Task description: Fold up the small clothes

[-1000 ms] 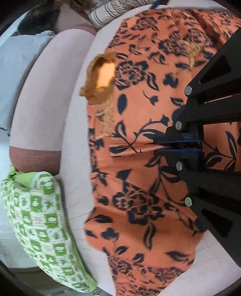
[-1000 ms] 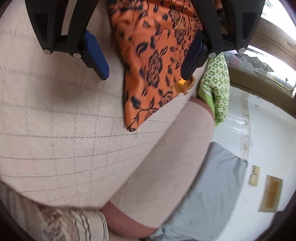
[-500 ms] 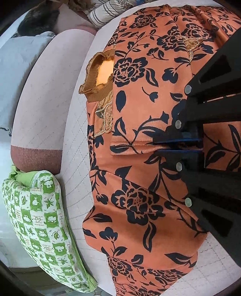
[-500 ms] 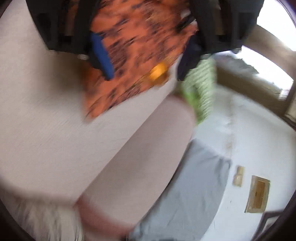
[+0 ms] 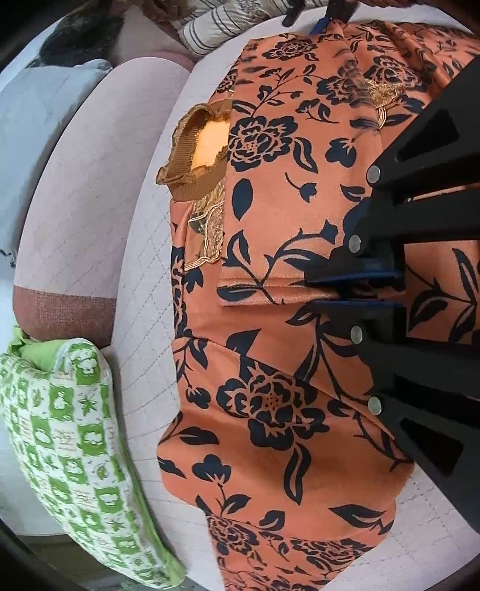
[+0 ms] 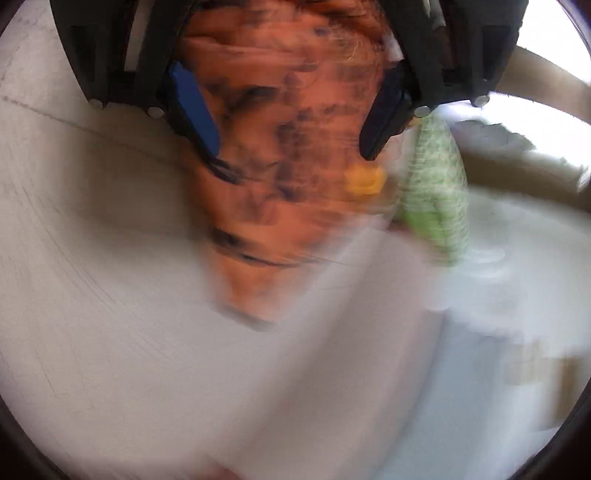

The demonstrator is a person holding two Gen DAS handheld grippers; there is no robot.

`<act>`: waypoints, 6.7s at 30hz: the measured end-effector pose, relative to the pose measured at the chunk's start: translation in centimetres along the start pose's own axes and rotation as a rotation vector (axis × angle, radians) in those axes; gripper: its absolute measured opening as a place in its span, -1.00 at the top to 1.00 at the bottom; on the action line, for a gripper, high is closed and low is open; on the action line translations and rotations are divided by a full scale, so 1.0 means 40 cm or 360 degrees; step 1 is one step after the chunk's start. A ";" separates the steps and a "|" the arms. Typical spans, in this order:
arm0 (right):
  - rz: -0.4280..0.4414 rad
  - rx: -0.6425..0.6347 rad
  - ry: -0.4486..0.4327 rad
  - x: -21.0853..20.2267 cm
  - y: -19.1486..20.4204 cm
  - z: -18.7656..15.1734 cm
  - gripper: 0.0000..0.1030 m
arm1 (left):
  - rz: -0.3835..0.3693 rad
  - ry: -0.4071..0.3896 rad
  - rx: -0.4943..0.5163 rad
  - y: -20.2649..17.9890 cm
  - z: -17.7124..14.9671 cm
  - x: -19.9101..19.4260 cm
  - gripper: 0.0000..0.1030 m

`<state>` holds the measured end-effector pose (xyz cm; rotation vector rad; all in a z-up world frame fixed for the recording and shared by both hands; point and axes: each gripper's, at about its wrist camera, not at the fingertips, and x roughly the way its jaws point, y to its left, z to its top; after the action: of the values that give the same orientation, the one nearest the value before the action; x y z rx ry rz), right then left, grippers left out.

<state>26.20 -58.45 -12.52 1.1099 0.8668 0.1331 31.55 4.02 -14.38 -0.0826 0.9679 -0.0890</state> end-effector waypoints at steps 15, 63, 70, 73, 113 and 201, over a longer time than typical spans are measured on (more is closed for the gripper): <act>-0.0176 -0.0757 -0.0240 -0.138 0.182 -0.247 -0.66 | -0.0274 -0.0427 -0.0463 0.330 -0.037 -0.308 -0.45; 0.0071 -0.0570 -0.0443 -0.278 0.051 -0.372 -0.66 | 0.0029 -0.0864 0.0345 -0.206 0.066 -0.373 0.85; 0.0131 -0.0461 -0.0374 -0.270 0.029 -0.358 -0.68 | -0.0146 -0.0072 0.0607 -0.334 -0.083 -0.061 -0.05; 0.0136 -0.0467 -0.0366 -0.271 0.036 -0.362 -0.70 | -0.0145 -0.0239 0.0556 -0.229 -0.085 -0.150 -0.21; -0.0754 -0.1134 -0.0028 0.113 0.273 -0.187 0.57 | -0.0037 -0.0136 -0.0292 0.262 -0.132 -0.015 0.36; -0.0699 -0.0715 0.0225 -0.471 -0.088 -0.581 0.72 | -0.0115 0.0129 -0.0253 0.289 -0.689 -0.427 0.84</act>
<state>-3.13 -52.62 -8.98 0.4804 1.1228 0.0370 -0.36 16.58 -17.22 -0.2621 1.0524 -0.0824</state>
